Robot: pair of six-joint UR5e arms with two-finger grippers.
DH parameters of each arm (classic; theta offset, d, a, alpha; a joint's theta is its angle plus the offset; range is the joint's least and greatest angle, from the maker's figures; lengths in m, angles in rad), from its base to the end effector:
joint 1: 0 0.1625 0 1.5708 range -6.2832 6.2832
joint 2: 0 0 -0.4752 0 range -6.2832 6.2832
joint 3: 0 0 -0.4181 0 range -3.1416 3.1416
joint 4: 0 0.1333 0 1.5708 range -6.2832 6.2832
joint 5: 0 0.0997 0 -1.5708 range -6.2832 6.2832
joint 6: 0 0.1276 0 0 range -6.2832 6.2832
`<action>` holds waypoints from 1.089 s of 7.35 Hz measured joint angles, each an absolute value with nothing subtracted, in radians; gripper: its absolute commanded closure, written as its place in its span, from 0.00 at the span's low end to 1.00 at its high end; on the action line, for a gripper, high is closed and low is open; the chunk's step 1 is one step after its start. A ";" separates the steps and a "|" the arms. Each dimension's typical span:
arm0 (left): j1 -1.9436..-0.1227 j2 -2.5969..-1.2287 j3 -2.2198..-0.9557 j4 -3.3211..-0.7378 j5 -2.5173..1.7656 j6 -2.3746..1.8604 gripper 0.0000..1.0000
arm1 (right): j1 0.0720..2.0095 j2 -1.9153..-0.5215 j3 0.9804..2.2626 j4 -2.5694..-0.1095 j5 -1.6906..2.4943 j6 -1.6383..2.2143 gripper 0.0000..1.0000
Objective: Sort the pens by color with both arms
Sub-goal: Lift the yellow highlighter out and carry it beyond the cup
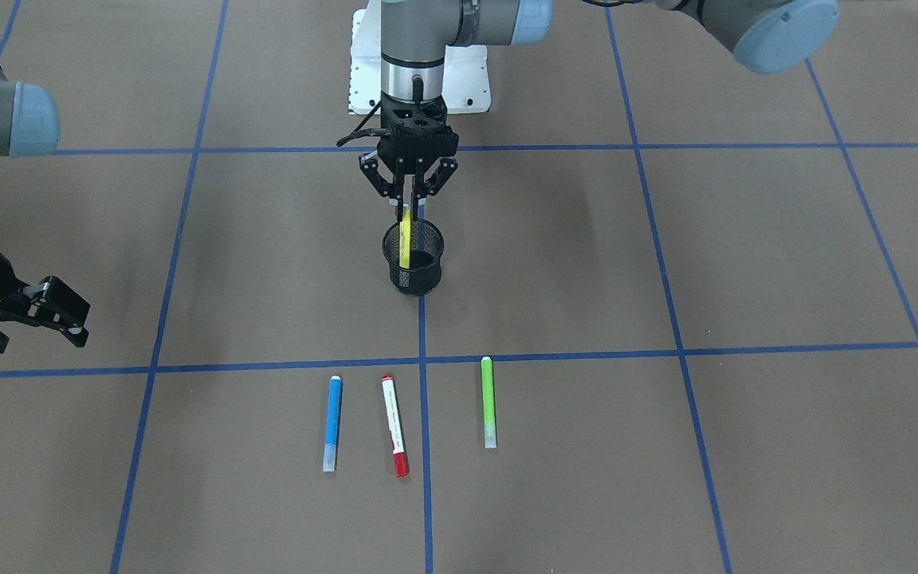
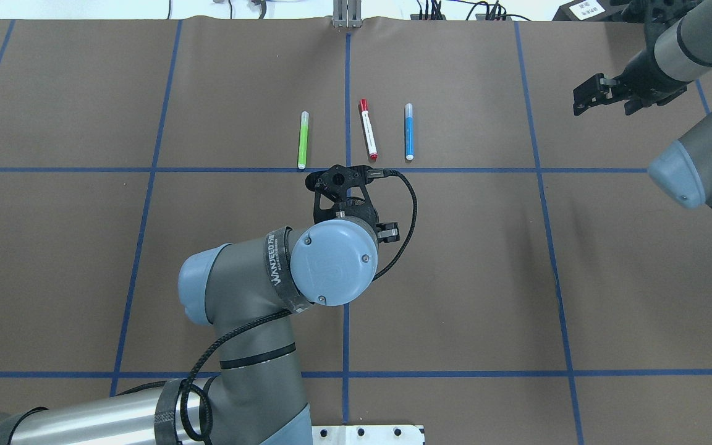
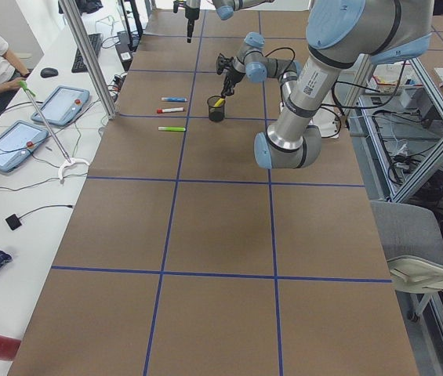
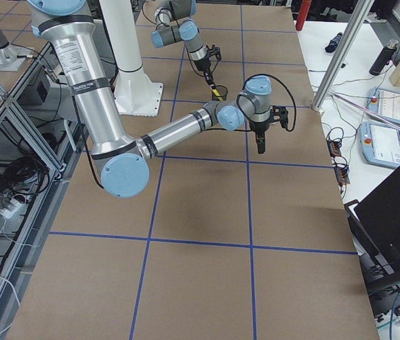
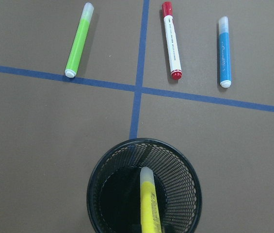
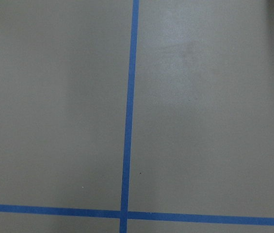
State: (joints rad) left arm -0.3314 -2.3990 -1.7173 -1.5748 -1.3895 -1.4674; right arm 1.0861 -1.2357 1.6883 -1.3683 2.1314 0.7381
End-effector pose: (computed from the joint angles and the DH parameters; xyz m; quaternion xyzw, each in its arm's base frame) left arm 0.6532 -0.3901 0.1252 0.1790 0.4399 -0.1423 0.8685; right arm -0.2576 -0.6297 0.4534 0.1028 -0.3919 0.0267 0.9138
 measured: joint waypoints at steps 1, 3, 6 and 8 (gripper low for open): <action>-0.342 -2.399 -1.758 -1.572 -1.390 -1.465 1.00 | 1.086 -1.233 1.689 -1.368 2.134 0.738 0.01; -0.382 -2.398 -1.823 -1.566 -1.389 -1.466 1.00 | 1.086 -1.227 1.689 -1.368 2.135 0.739 0.01; -0.493 -2.376 -1.844 -1.559 -1.385 -1.465 1.00 | 1.086 -1.219 1.689 -1.368 2.135 0.740 0.01; -0.571 -2.348 -1.780 -1.596 -1.376 -1.471 1.00 | 1.086 -1.216 1.688 -1.368 2.134 0.741 0.01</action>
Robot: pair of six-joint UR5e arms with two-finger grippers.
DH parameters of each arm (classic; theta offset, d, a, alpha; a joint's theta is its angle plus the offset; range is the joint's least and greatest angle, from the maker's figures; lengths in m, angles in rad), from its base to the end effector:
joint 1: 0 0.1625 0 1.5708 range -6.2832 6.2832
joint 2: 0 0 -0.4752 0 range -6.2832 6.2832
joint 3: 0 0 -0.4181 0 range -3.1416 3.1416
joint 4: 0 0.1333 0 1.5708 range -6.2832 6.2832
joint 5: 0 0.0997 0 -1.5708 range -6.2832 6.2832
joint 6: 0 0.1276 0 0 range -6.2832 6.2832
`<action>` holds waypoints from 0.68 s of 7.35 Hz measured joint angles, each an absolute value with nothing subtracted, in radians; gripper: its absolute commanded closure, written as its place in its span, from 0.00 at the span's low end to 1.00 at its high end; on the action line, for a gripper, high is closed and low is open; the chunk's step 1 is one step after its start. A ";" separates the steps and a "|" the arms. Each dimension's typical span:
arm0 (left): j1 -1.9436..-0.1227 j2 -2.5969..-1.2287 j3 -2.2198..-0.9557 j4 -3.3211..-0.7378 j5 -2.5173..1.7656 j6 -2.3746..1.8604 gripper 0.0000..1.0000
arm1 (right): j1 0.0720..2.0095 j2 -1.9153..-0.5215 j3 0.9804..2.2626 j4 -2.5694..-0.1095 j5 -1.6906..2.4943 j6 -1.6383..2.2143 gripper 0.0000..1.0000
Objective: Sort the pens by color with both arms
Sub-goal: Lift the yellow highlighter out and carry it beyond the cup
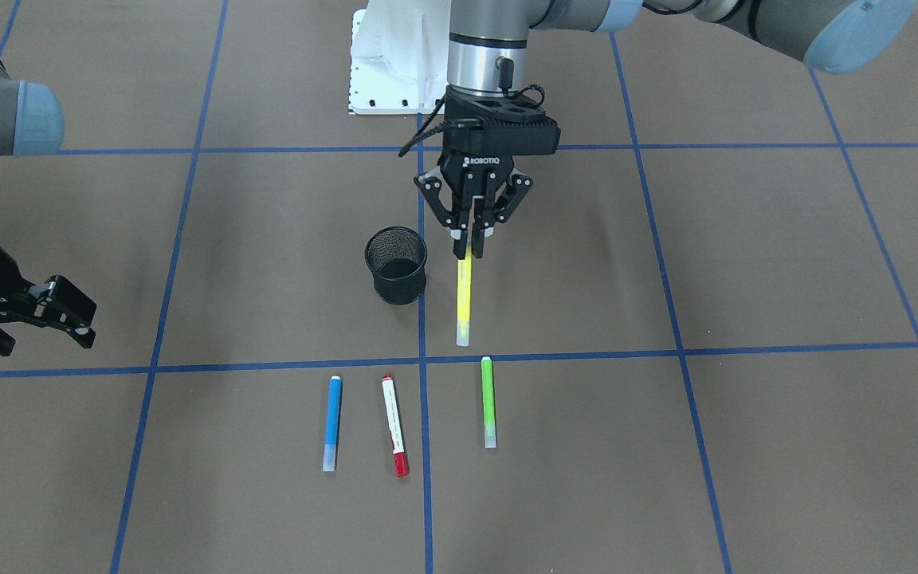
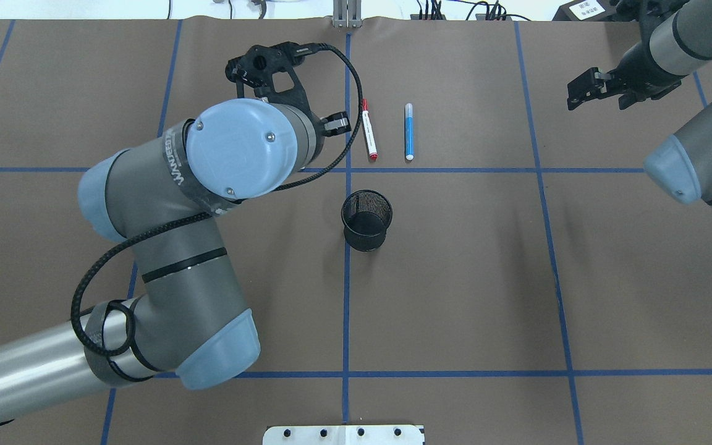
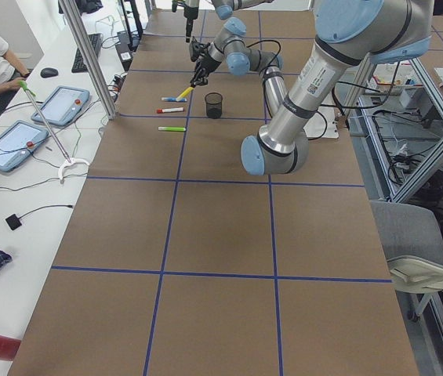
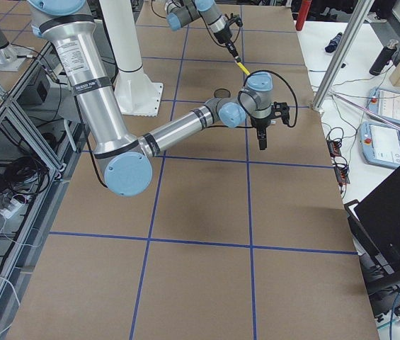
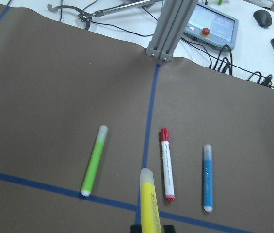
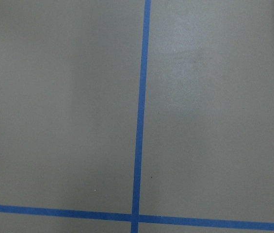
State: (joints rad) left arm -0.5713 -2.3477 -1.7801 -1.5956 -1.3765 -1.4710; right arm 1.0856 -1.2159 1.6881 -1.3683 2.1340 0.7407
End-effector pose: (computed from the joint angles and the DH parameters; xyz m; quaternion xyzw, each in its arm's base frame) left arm 0.5227 -0.5238 0.1347 0.2388 0.4271 -0.2491 0.8357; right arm -0.2608 -0.6343 0.4399 0.1092 -0.3974 0.0243 0.9108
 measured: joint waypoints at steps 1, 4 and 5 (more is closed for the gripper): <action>-0.605 -2.343 -1.702 -1.674 -1.357 -1.485 1.00 | 1.085 -1.214 1.688 -1.368 2.134 0.741 0.01; -0.670 -2.338 -1.447 -1.968 -1.306 -1.515 1.00 | 1.084 -1.195 1.688 -1.367 2.131 0.742 0.01; -0.673 -2.326 -1.390 -2.043 -1.292 -1.516 1.00 | 1.084 -1.189 1.686 -1.367 2.130 0.743 0.01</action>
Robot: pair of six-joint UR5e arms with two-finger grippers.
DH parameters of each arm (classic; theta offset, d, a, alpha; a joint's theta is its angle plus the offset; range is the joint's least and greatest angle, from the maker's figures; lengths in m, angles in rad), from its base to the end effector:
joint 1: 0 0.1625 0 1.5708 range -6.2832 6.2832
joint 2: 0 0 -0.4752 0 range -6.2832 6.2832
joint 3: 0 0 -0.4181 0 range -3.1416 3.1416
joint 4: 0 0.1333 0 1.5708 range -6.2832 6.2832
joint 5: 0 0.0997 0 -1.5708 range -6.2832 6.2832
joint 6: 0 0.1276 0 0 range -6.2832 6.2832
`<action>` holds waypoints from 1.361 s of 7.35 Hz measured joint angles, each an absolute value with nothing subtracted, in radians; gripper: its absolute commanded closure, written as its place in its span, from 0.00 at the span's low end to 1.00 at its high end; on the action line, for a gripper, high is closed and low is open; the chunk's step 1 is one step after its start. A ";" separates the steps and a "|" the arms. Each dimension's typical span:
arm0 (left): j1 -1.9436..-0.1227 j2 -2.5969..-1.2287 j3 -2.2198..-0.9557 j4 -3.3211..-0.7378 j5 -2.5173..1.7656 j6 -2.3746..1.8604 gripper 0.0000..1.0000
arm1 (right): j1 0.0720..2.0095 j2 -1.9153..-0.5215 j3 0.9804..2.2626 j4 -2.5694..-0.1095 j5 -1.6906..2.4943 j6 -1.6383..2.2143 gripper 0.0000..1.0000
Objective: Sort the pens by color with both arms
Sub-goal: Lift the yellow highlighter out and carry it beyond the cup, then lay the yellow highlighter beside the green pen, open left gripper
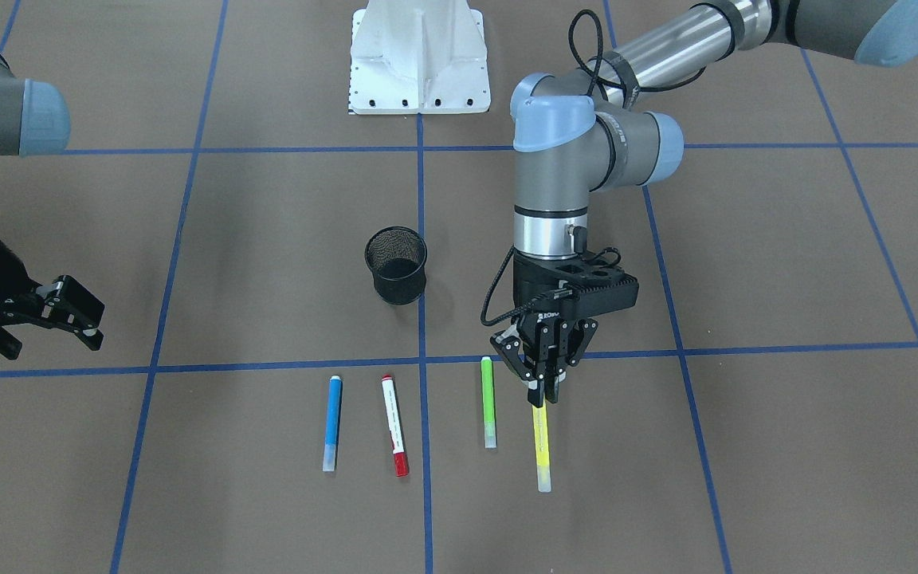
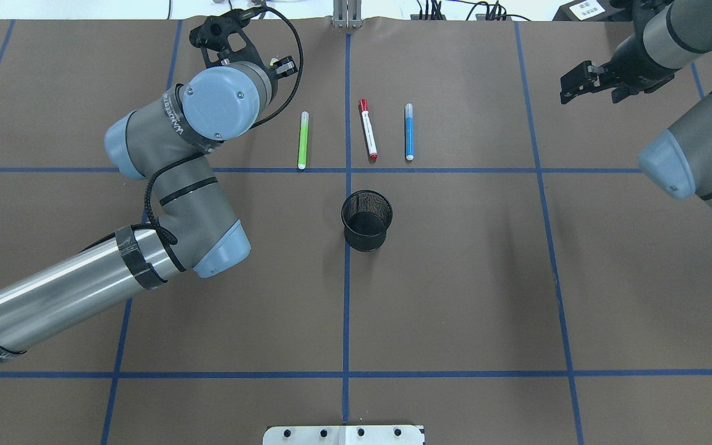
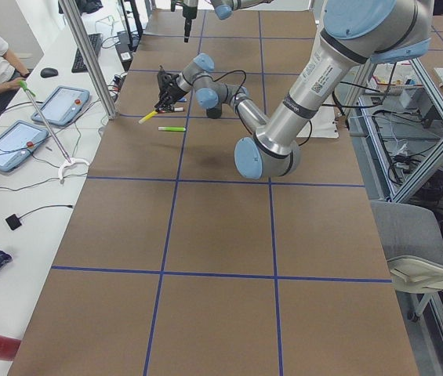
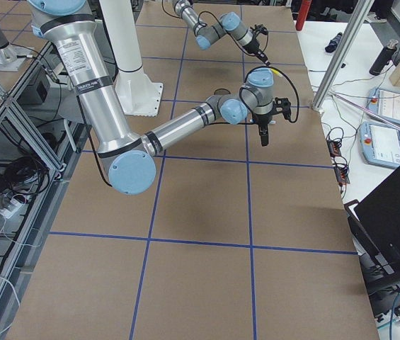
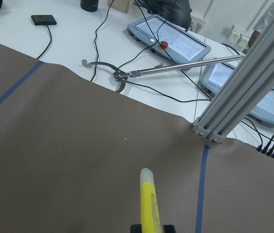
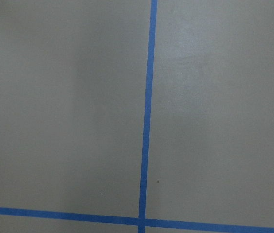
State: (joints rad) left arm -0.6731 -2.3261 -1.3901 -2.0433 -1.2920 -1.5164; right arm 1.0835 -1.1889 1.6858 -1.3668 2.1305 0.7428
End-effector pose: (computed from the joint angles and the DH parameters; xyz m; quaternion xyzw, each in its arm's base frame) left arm 0.5462 -0.6509 0.2562 0.2886 0.4199 -0.3273 0.7958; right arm -0.2654 -0.6409 0.4225 0.1198 -0.4023 0.0209 0.9074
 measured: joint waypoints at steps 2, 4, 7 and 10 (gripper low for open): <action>-0.654 -2.267 -1.334 -2.192 -1.258 -1.516 1.00 | 1.082 -1.180 1.681 -1.367 2.129 0.743 0.01; -0.614 -2.252 -1.321 -2.241 -1.237 -1.516 1.00 | 1.079 -1.178 1.677 -1.367 2.127 0.743 0.01; -0.583 -2.242 -1.319 -2.249 -1.228 -1.513 1.00 | 1.079 -1.178 1.675 -1.367 2.126 0.742 0.01; -0.581 -2.238 -1.322 -2.250 -1.228 -1.509 0.00 | 1.079 -1.179 1.675 -1.367 2.126 0.742 0.01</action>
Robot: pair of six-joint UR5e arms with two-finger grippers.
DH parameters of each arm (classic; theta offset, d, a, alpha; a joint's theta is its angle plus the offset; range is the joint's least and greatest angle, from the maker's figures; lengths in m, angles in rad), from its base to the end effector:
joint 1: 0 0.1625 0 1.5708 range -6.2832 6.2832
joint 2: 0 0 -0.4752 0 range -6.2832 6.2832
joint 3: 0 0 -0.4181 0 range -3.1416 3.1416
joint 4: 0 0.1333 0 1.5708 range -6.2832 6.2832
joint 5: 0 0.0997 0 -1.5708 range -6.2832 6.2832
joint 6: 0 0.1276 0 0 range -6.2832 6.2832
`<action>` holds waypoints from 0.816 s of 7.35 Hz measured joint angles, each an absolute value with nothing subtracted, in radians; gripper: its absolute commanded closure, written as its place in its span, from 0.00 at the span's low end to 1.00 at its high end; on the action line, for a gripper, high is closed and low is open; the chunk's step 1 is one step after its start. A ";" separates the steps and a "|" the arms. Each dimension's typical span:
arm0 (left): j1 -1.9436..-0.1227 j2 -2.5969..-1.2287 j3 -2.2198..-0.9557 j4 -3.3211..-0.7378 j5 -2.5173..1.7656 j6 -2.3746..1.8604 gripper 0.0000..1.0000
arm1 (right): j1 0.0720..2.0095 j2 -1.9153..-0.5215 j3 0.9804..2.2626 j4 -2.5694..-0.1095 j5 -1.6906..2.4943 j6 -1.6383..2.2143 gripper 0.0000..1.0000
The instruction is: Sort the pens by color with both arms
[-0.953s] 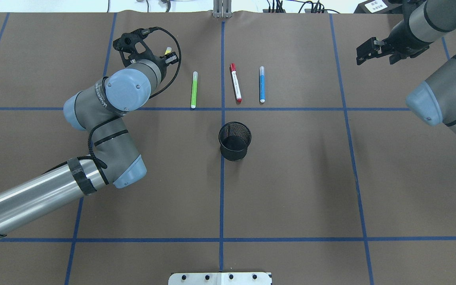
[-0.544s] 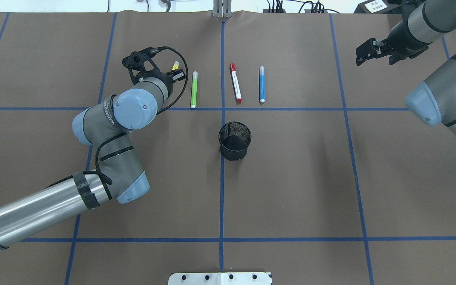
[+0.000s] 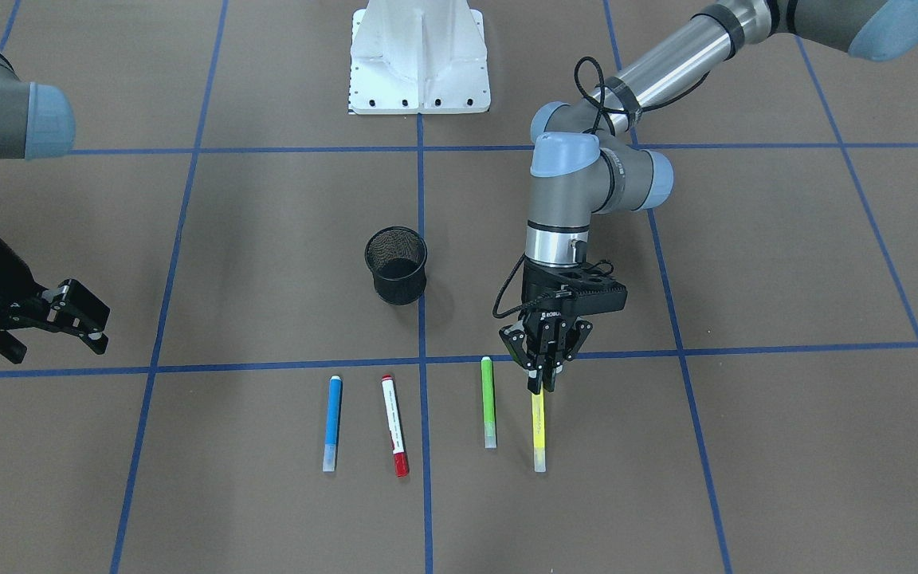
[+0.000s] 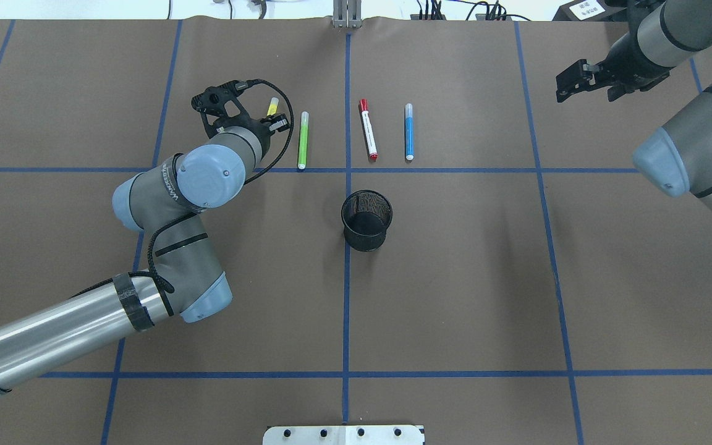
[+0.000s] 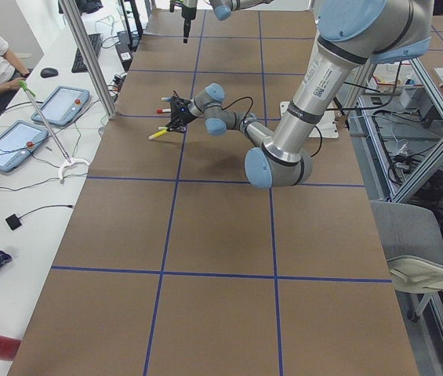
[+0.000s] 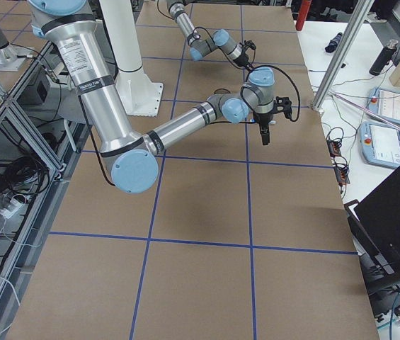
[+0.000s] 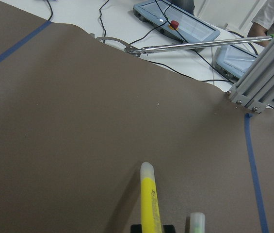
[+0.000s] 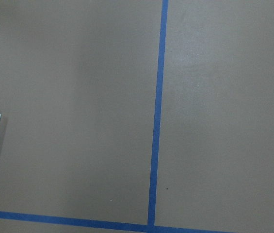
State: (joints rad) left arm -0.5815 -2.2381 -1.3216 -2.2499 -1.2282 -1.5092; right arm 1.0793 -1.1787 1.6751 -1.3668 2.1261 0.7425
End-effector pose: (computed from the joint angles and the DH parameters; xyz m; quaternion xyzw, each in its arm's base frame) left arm 0.5956 -0.6023 0.3321 0.3004 0.4416 -0.3020 0.7897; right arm -0.2699 -0.6442 0.4212 0.1201 -0.4009 0.0198 0.9080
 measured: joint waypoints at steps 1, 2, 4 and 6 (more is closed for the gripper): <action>-0.581 -2.238 -1.323 -2.249 -1.229 -1.507 0.00 | 1.079 -1.178 1.675 -1.367 2.126 0.742 0.01; -0.581 -2.239 -1.325 -2.248 -1.229 -1.505 0.00 | 1.079 -1.178 1.675 -1.367 2.126 0.742 0.01; -0.583 -2.240 -1.359 -2.236 -1.236 -1.499 0.00 | 1.078 -1.171 1.672 -1.367 2.125 0.746 0.01; -0.617 -2.216 -1.459 -2.166 -1.262 -1.379 0.00 | 1.079 -1.150 1.652 -1.368 2.121 0.761 0.01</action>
